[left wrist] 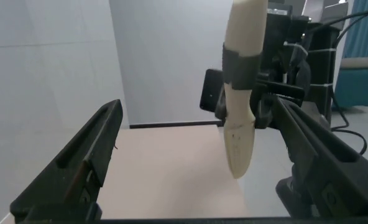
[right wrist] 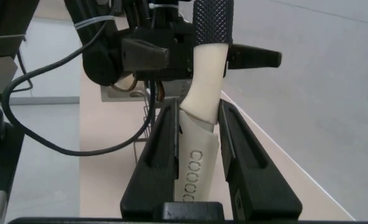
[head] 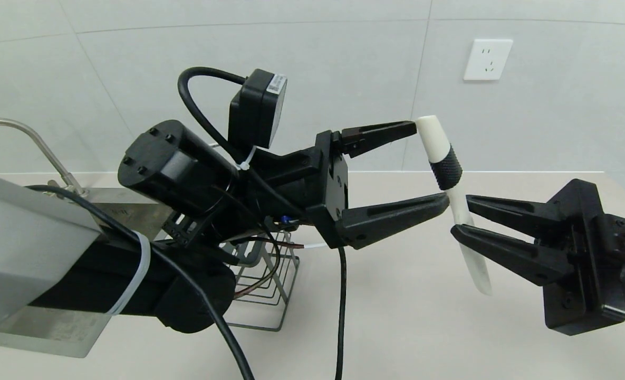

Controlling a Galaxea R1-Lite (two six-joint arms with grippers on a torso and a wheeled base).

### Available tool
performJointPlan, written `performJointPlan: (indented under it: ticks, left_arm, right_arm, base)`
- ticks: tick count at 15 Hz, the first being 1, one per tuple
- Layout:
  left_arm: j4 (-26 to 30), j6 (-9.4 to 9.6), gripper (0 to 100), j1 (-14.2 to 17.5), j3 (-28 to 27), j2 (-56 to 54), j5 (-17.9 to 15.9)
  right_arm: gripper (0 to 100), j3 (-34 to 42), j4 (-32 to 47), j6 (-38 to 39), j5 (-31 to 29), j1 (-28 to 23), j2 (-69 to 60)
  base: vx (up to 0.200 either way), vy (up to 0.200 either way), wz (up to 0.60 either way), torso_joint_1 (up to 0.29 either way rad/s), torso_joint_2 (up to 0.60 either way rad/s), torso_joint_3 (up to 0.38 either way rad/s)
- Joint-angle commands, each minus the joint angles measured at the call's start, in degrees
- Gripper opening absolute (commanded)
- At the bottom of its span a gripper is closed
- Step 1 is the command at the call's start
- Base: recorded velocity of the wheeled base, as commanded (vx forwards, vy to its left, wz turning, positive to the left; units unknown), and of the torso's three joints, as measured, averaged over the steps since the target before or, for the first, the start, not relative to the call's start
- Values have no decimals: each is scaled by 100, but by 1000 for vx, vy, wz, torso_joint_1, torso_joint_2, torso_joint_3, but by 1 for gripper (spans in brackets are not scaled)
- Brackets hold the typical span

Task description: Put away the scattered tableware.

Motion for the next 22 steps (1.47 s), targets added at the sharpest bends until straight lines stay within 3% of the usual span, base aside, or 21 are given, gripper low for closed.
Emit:
performJointPlan:
  ticks: [1, 4, 8, 18, 19, 22]
  left_arm:
    - [-6, -87, 100, 2, -83, -33, 15]
    - [-6, -298, 100, 2, -118, 28, 112]
    - [-6, -315, 100, 19, -127, 37, 112]
    - [-6, -394, 100, 19, -382, 134, 138]
    - [-6, -403, 0, 19, -399, 142, 147]
    - [-6, -438, 0, 19, -408, 169, 147]
  right_arm:
    - [0, -7, -56, 6, 3, 11, 253]
    - [0, -218, -329, 111, 3, 11, 640]
    - [0, -772, -426, 190, 3, 29, 842]
    - [0, -763, -496, 190, 12, 38, 913]
    - [0, -763, -496, 199, 12, 38, 886]
    - [0, -763, -496, 190, 83, 38, 781]
  base:
    - [0, 0, 0, 0, 0, 0]
    - [0, 0, 0, 0, 0, 0]
    - [0, 0, 0, 0, 0, 0]
    - [0, 0, 0, 0, 0, 0]
    - [0, 0, 0, 0, 0, 0]
    - [0, 0, 0, 0, 0, 0]
